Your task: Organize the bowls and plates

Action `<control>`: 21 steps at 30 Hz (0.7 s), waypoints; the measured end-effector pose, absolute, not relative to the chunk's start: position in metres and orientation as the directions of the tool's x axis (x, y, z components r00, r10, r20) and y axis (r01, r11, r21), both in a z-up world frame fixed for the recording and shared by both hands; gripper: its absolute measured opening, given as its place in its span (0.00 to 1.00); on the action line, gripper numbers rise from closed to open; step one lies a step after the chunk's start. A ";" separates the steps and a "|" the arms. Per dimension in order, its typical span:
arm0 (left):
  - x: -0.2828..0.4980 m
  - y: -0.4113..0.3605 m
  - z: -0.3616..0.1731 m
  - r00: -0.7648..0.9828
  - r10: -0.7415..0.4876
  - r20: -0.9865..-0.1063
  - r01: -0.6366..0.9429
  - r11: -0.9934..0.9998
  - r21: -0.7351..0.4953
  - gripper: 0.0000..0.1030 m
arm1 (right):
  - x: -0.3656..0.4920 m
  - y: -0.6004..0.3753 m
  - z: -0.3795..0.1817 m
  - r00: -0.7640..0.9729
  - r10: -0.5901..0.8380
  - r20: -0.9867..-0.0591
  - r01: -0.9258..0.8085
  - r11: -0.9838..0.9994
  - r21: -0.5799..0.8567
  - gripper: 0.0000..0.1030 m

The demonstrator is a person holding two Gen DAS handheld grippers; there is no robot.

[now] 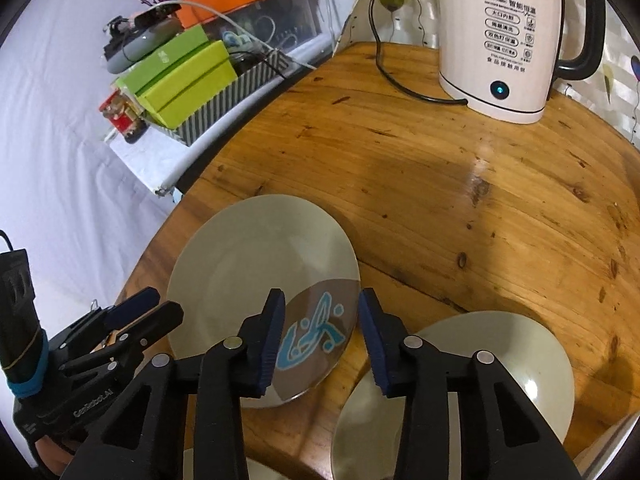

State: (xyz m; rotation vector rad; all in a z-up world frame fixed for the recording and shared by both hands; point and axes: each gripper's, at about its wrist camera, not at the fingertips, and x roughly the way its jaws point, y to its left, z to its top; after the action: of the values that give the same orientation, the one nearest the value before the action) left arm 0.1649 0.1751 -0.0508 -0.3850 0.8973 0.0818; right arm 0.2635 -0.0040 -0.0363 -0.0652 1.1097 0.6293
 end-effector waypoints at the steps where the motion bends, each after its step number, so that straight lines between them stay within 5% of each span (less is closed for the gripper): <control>1: 0.166 0.175 -0.052 0.623 -0.095 -0.776 -0.227 0.928 -0.296 0.44 | 0.264 -0.004 -0.037 0.293 0.439 -0.849 -0.503 0.826 0.254 0.35; 11: 0.174 0.173 -0.056 0.616 -0.115 -0.779 -0.216 0.927 -0.308 0.40 | 0.277 -0.007 -0.042 0.287 0.438 -0.852 -0.476 0.837 0.270 0.27; 14: 0.175 0.173 -0.056 0.616 -0.115 -0.779 -0.215 0.927 -0.306 0.37 | 0.278 -0.006 -0.047 0.277 0.438 -0.855 -0.478 0.835 0.273 0.18; 21: 0.180 0.170 -0.057 0.620 -0.131 -0.774 -0.197 0.928 -0.315 0.28 | 0.279 -0.007 -0.047 0.283 0.441 -0.852 -0.474 0.836 0.276 0.17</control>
State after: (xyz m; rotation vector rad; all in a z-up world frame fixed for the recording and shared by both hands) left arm 0.1799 0.1701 -0.0568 -0.3925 0.9082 0.0392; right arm 0.2787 -0.0074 -0.0469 -0.0334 1.1283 0.6125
